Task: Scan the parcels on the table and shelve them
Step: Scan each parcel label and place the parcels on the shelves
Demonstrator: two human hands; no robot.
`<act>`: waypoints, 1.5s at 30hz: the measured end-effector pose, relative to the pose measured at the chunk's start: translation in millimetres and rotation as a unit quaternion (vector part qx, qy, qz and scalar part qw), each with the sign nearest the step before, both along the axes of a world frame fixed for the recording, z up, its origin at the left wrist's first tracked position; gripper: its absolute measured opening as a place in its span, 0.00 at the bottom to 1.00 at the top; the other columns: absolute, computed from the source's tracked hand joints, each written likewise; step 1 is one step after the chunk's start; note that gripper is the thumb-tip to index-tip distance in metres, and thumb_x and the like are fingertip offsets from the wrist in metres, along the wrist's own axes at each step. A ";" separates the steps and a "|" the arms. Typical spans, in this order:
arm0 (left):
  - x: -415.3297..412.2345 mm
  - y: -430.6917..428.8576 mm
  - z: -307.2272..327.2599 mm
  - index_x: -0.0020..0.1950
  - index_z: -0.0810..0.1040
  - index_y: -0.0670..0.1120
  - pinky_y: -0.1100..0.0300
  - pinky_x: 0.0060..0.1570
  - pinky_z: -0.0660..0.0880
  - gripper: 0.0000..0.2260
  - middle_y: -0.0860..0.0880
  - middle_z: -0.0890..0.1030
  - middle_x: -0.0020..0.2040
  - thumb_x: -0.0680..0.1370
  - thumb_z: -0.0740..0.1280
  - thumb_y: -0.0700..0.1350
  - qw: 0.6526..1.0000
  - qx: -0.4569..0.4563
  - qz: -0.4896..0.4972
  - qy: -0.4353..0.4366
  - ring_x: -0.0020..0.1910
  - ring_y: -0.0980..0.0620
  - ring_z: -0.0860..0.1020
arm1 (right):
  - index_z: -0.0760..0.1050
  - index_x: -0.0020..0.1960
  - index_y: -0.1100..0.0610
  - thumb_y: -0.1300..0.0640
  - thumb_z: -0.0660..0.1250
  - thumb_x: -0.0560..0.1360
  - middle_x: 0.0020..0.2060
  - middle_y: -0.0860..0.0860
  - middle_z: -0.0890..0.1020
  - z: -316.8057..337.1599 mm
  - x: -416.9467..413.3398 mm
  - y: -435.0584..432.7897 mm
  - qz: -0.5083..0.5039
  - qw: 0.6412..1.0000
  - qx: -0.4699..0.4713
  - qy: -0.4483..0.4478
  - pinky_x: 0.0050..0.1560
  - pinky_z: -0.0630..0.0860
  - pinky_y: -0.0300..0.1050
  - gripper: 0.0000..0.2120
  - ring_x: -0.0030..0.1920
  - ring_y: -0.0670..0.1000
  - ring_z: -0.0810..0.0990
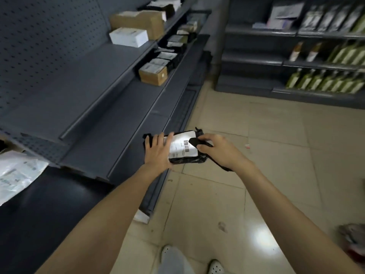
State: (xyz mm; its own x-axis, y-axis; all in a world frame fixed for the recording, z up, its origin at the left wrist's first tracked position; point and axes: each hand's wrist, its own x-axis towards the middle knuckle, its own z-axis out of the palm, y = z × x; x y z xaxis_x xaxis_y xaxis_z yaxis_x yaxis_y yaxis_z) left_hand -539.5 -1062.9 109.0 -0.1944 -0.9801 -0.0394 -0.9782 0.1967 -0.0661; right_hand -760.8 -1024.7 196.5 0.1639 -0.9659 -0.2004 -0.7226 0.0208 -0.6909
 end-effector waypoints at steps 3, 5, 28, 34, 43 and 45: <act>-33.3 -43.2 8.9 0.79 0.48 0.50 0.38 0.74 0.50 0.56 0.42 0.60 0.73 0.62 0.79 0.58 1.000 0.004 -0.021 -0.011 0.74 0.42 0.58 | 0.76 0.68 0.51 0.51 0.66 0.80 0.62 0.51 0.81 6.3 -34.8 -24.0 -0.033 0.999 -0.017 -0.002 0.64 0.71 0.52 0.17 0.64 0.55 0.76; -47.4 -72.9 9.3 0.79 0.48 0.50 0.38 0.74 0.50 0.56 0.43 0.60 0.73 0.62 0.79 0.58 0.999 0.003 -0.034 -0.014 0.74 0.43 0.58 | 0.76 0.68 0.51 0.50 0.66 0.79 0.62 0.51 0.81 4.0 -47.9 -43.6 -0.039 0.999 -0.017 -0.004 0.65 0.71 0.53 0.18 0.64 0.56 0.76; -52.0 -422.3 -41.6 0.80 0.46 0.44 0.40 0.71 0.59 0.57 0.41 0.66 0.71 0.63 0.76 0.63 0.997 0.073 0.037 0.014 0.70 0.41 0.66 | 0.76 0.67 0.49 0.49 0.66 0.79 0.59 0.49 0.82 -10.1 -60.4 -429.7 0.026 0.999 0.039 0.014 0.61 0.74 0.50 0.17 0.59 0.53 0.78; -21.5 -449.7 -57.9 0.80 0.46 0.48 0.43 0.70 0.61 0.55 0.44 0.65 0.72 0.64 0.73 0.65 0.980 0.093 0.175 0.020 0.70 0.41 0.66 | 0.75 0.69 0.50 0.48 0.65 0.79 0.63 0.49 0.80 -36.1 -25.5 -539.0 0.158 0.985 0.068 0.018 0.63 0.73 0.51 0.19 0.63 0.53 0.77; 6.4 -437.3 -60.1 0.79 0.45 0.55 0.34 0.66 0.65 0.52 0.41 0.57 0.74 0.67 0.76 0.62 0.828 0.095 0.536 0.137 0.72 0.35 0.60 | 0.72 0.72 0.49 0.43 0.65 0.79 0.68 0.54 0.76 -64.8 64.2 -653.1 0.401 0.910 0.098 0.024 0.67 0.71 0.57 0.23 0.68 0.58 0.74; 9.7 -426.0 -63.1 0.81 0.46 0.51 0.36 0.63 0.69 0.53 0.38 0.61 0.71 0.67 0.76 0.62 0.793 0.081 0.586 0.144 0.68 0.32 0.65 | 0.72 0.72 0.50 0.44 0.65 0.80 0.67 0.54 0.77 -66.4 79.7 -657.2 0.446 0.890 0.090 0.032 0.66 0.72 0.57 0.22 0.66 0.57 0.75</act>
